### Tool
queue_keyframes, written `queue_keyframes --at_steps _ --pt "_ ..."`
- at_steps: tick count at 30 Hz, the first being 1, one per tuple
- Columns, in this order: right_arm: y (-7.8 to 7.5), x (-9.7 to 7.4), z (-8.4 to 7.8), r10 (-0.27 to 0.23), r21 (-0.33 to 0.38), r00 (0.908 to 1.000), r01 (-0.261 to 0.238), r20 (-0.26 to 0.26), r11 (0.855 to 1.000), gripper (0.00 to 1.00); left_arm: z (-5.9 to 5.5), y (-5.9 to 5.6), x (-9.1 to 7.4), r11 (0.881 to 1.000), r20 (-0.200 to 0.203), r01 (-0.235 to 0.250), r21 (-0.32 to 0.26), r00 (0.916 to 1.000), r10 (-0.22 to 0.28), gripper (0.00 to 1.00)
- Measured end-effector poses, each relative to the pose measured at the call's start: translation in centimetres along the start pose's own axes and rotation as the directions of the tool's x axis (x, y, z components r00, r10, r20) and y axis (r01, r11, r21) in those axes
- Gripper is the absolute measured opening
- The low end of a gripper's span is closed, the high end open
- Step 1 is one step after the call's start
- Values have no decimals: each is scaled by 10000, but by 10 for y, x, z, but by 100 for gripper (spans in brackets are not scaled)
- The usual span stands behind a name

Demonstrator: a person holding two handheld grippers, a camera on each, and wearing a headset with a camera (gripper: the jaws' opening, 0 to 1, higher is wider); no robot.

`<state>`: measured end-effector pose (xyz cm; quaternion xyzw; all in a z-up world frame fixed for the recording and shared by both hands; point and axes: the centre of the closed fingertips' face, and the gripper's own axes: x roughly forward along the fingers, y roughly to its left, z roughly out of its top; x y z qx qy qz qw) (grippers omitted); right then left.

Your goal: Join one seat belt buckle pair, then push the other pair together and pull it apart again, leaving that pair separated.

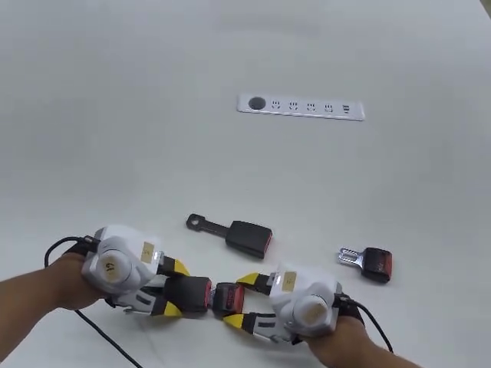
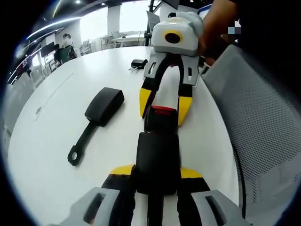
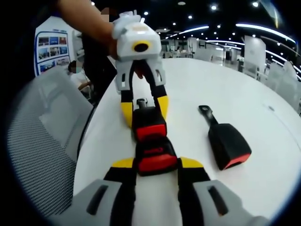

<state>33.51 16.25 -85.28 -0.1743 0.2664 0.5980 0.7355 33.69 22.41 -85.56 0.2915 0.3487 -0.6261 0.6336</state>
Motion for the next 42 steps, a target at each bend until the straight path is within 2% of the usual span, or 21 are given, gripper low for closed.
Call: queue_keyframes --at_steps 4,5,7,8,10,11,12,13,16,18,20,21,23,26,29,31,34,36,38,42 --pt "2 0 1 -15 -53 9998 14 -194 10000 35 1 -1 2 9997 -311 -172 185 9994 178 35" --pt "2 0 1 -24 -16 9997 24 -263 10000 36 1 0 2 9997 -333 -218 83 9992 221 36" --pt "-1 -4 1 -259 -278 9985 246 -477 9993 37 4 -1 2 9960 -198 -376 -808 9991 362 38" --pt "-2 -7 4 -353 -75 9987 350 -374 9994 39 6 -2 2 9970 -176 -307 -704 9994 295 42" --pt "-4 -12 17 -424 741 9986 399 318 9965 54 7 -6 2 9972 -350 -472 -572 9984 452 51" --pt "-4 -14 18 -423 980 9984 386 363 9944 61 9 -6 1 9967 -321 -522 -614 9982 503 59" --pt "-6 -19 19 -525 879 9978 488 396 9949 70 15 -6 -3 9946 -75 -693 -776 9976 689 64" --pt "-6 -22 20 -591 830 9973 553 437 9950 74 18 -5 -5 9934 62 -777 -847 9969 785 66" --pt "-8 -34 21 -817 781 9954 776 505 9939 78 26 -6 -13 9910 176 -891 -995 9957 913 71" --pt "-10 -43 20 -979 723 9940 942 494 9929 78 32 -3 -17 9890 267 -1184 -884 9923 1212 79" --pt "-14 -52 18 -1185 725 9923 1155 375 9907 78 37 2 -22 9853 251 -1547 -720 9873 1569 81" --pt "-17 -58 18 -1342 934 9901 1299 412 9871 79 41 6 -25 9821 350 -1750 -701 9835 1778 81" --pt "-21 -67 19 -1555 932 9861 1497 584 9843 83 46 8 -27 9798 490 -1854 -751 9807 1893 84" --pt "-26 -84 16 -1915 995 9798 1852 584 9777 85 54 10 -30 9784 435 -2023 -437 9780 2041 86" --pt "-33 -97 4 -2405 929 9705 2381 147 9668 87 62 14 -33 9762 477 -2135 -378 9754 2152 85" --pt "-35 -105 0 -2506 1216 9678 2461 224 9616 88 71 17 -34 9743 494 -2249 -104 9731 2251 85" --pt "-40 -119 -5 -2902 1461 9564 2827 324 9480 90 92 20 -31 9745 644 -2197 467 9741 2165 86" --pt "-43 -127 -11 -3046 1517 9523 2985 181 9423 90 103 25 -29 9718 659 -2223 789 9738 2175 86" --pt "-47 -137 -16 -3261 1678 9453 3206 55 9322 91 116 29 -31 9708 800 -2258 814 9723 2195 86" --pt "-53 -155 -25 -3589 1869 9334 3513 68 9174 92 131 43 -35 9641 1007 -2489 923 9656 2397 85"
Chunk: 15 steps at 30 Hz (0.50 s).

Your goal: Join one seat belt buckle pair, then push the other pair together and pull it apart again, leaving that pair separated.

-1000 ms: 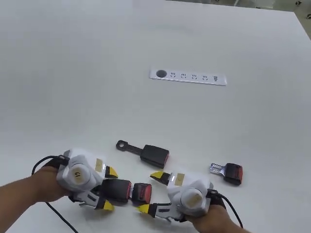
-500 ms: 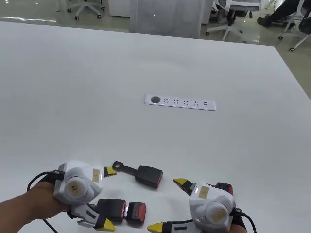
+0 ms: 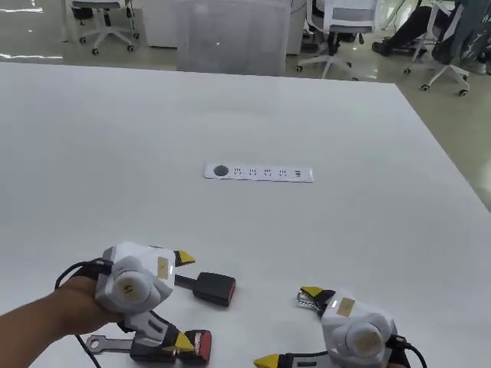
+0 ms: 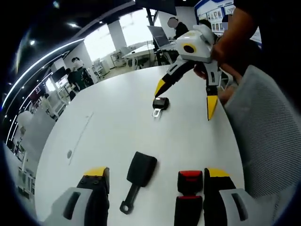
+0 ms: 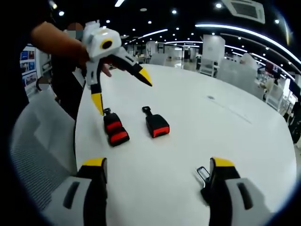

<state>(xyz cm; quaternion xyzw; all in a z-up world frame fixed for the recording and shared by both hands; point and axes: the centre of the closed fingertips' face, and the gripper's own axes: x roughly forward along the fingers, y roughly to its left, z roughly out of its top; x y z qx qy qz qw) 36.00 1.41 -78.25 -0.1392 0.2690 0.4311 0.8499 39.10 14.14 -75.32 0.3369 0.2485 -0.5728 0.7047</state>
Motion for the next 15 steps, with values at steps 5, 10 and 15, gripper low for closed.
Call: queue_keyframes --at_steps 5,10,15 --pt "-23 -18 -6 -351 439 9993 345 129 9984 92 10 17 -5 9968 -126 -73 791 9999 83 83" --pt "-49 -29 -4 -610 231 9973 601 416 9979 93 18 42 -14 9956 -62 -328 879 9994 335 83" --pt "-73 -32 -11 -758 199 9970 756 129 9969 93 18 61 -14 9960 -27 -393 801 9992 396 84"
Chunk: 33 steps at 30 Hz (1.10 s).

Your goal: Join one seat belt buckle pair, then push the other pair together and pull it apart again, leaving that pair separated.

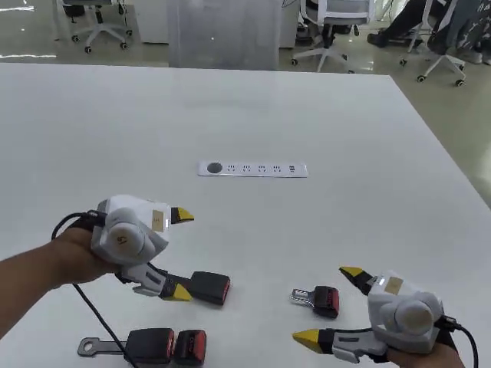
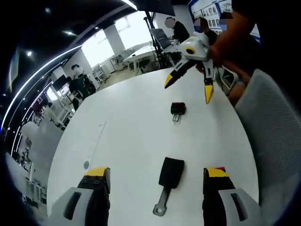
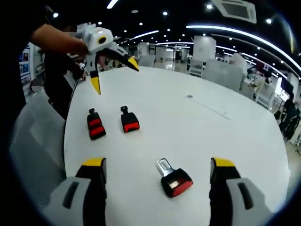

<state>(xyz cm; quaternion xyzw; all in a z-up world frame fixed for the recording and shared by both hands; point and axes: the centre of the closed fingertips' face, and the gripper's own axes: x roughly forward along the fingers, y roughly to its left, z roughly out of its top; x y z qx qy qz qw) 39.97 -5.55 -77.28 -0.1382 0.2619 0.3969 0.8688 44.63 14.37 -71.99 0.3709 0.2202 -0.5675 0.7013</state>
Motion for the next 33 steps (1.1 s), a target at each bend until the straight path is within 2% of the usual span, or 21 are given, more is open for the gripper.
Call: queue_keyframes --at_steps 2,4,5,8,10,14,19,22,26,28,30,33 --pt "-6 0 0 59 145 10000 -60 26 9999 93 -5 2 4 9999 -74 125 26 9999 -125 84" --pt "-9 1 -2 227 111 9997 -227 11 9997 93 -10 -2 9 9994 -209 349 68 9992 -348 82" --pt "-10 2 -4 308 102 9995 -308 -56 9995 93 -20 -2 14 9989 -441 464 10 9980 -463 82" --pt "-12 5 -13 608 427 9979 -599 -221 9973 92 -28 -3 22 9980 -622 625 13 9961 -623 81" --pt "-13 8 -20 763 268 9965 -754 -337 9968 91 -35 -2 31 9971 -660 747 -159 9950 -756 80" --pt "-14 14 -34 1126 293 9907 -1107 -758 9934 88 -47 -7 42 9943 -943 1066 51 9899 -1056 74" --pt "-20 24 -48 1548 212 9820 -1534 -1081 9879 84 -56 -13 59 9901 -928 1382 -259 9858 -1400 72" --pt "-22 27 -57 1783 19 9742 -1798 -1385 9837 80 -62 -19 71 9856 -978 1667 -280 9808 -1687 71" --pt "-24 32 -64 2070 124 9673 -2075 -1466 9782 75 -70 -21 85 9820 -990 1795 -582 9778 -1846 69" --pt "-23 33 -67 2203 -7 9623 -2233 -1592 9748 73 -70 -25 89 9784 -994 1962 -650 9743 -2020 67" --pt "-22 35 -71 2357 -98 9556 -2412 -1767 9704 72 -71 -27 93 9772 -1025 2065 -493 9722 -2106 65" --pt "-19 36 -76 2615 -424 9422 -2759 -2094 9603 66 -74 -29 98 9719 -1005 2267 -637 9675 -2322 56"
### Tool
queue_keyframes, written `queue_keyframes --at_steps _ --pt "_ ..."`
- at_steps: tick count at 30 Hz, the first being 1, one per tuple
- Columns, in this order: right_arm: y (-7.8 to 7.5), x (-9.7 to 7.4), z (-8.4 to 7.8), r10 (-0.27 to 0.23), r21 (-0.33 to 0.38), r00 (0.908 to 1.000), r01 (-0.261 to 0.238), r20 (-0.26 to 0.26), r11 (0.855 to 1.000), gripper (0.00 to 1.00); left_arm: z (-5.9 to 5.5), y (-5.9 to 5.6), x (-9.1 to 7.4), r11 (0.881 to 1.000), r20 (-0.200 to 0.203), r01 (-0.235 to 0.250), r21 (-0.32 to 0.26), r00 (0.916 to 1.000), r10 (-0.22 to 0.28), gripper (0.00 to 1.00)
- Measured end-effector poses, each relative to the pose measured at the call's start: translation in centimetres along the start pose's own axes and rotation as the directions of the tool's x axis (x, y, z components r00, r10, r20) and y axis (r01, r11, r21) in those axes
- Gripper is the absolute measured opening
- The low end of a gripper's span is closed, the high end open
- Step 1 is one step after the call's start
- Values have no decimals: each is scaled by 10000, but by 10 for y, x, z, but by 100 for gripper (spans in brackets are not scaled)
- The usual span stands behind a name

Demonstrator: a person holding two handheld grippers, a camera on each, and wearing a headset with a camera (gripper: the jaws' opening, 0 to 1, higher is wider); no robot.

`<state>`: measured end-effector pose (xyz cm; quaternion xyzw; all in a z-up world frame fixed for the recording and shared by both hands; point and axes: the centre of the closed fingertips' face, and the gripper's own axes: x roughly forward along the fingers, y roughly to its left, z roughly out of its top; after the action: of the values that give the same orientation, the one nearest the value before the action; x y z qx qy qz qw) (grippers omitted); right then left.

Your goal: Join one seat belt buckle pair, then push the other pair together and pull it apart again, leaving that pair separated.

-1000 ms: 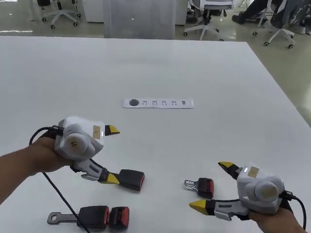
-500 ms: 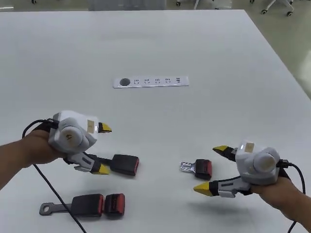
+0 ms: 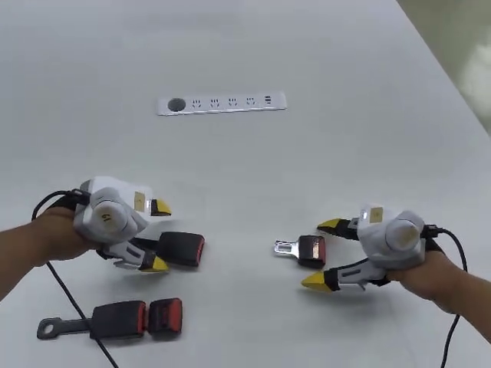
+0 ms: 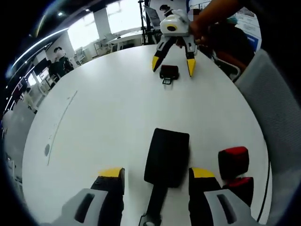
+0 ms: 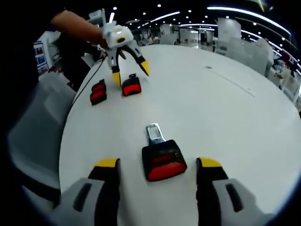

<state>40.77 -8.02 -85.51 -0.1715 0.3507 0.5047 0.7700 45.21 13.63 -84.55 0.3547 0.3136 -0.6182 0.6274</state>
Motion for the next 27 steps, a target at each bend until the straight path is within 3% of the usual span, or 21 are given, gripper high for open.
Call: queue_keyframes --at_steps 5,6,12,15,20,27 --pt "-1 1 2 180 -278 9998 -182 -46 9994 59 -7 -3 7 9995 -174 262 175 9995 -259 52" --pt "-1 1 2 244 -378 9997 -246 -59 9990 56 -5 -5 7 9991 15 394 151 9992 -395 49" --pt "-7 2 4 252 -1000 9996 -264 -131 9946 46 -2 -14 6 9976 22 679 108 9977 -680 39" --pt "-12 3 4 172 -1203 9997 -189 -150 9926 38 -1 -11 5 9988 104 482 -92 9988 -481 36" --pt "-13 2 4 361 -1319 9992 -337 160 9907 37 -3 -8 4 9979 135 198 -620 9997 -190 35" --pt "-13 2 4 393 -900 9962 -323 773 9954 37 -4 -9 2 9947 292 -56 -1029 9995 87 34"
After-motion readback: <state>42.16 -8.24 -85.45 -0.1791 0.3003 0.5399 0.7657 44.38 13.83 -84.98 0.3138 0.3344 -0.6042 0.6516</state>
